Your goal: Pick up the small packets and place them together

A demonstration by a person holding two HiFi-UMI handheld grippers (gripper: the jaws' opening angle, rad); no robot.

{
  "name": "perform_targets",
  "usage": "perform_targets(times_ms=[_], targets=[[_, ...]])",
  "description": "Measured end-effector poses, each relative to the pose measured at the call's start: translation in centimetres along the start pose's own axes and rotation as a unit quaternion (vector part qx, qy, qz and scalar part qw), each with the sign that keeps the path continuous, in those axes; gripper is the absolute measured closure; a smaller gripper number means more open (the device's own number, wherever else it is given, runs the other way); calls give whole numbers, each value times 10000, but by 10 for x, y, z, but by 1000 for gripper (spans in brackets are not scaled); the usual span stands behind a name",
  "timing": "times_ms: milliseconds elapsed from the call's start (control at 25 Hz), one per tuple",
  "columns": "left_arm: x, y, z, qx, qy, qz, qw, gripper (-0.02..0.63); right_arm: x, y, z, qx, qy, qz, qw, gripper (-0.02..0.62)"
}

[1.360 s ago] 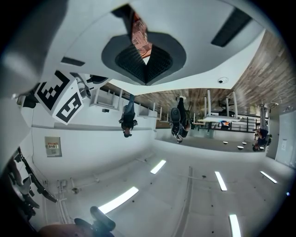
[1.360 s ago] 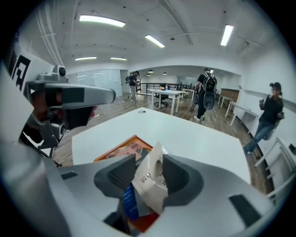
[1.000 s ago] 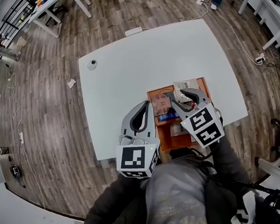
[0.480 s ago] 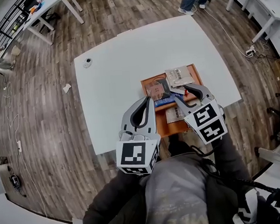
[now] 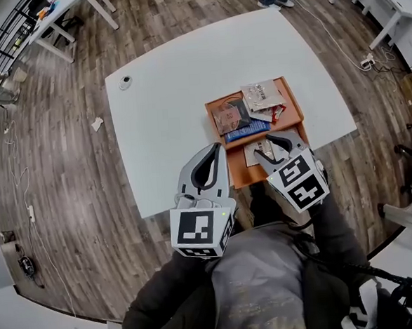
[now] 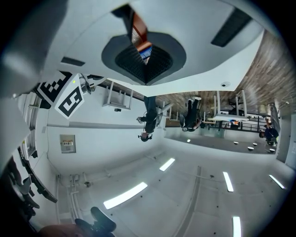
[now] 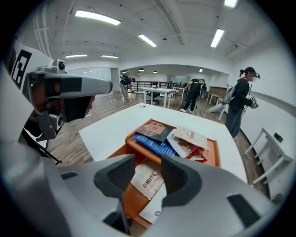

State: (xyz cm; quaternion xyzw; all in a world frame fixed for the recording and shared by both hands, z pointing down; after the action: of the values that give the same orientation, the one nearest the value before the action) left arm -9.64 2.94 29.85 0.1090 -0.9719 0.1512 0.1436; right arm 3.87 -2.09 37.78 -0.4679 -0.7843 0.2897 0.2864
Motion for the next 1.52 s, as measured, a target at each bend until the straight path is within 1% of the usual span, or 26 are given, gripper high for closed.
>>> perform_targets(times_ms=[240, 520, 600, 800, 960, 1120, 1240, 1440, 1480, 1520], targets=[[9, -4, -8, 165, 103, 64, 9998, 607, 15, -23, -12, 349, 79, 361, 9987, 422], [18, -21, -9, 271, 176, 166, 9993, 607, 19, -51, -31, 846, 284, 756, 9931, 422], [21, -23, -10, 300, 195, 187, 9992, 607, 21, -57, -34, 913, 316, 826, 9919, 409], [30, -29, -14, 371, 264, 231, 9987, 607, 24, -71, -35, 983, 382, 940, 9900, 353], [34, -33, -17, 426, 301, 283, 9982, 607, 23, -72, -37, 933, 439, 976, 9899, 350], [35, -36, -15, 403, 321, 293, 9982, 607, 25, -72, -37, 1049, 700, 829, 9885, 350], [34, -35, -15, 400, 321, 287, 9983, 607, 25, -72, -38, 1095, 814, 781, 9876, 361], [33, -32, -17, 391, 309, 264, 9984, 607, 27, -74, -37, 1144, 893, 704, 9869, 404], [32, -31, -17, 384, 298, 251, 9985, 607, 26, -74, -37, 1154, 933, 648, 9868, 421], [30, -30, -17, 375, 286, 239, 9986, 607, 24, -74, -37, 1171, 984, 591, 9865, 456]])
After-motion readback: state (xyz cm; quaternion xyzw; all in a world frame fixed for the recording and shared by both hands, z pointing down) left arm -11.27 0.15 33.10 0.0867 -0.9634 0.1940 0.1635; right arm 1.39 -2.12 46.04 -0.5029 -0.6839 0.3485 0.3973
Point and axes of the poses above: the fingertips, and each gripper's own axes: y backward along the fingers, x to its left, z out of its top, the point moved 6 cm from there along y, backward along the fingers, and after that the axes turned 12 degrees about y, right-handed, at the moved point
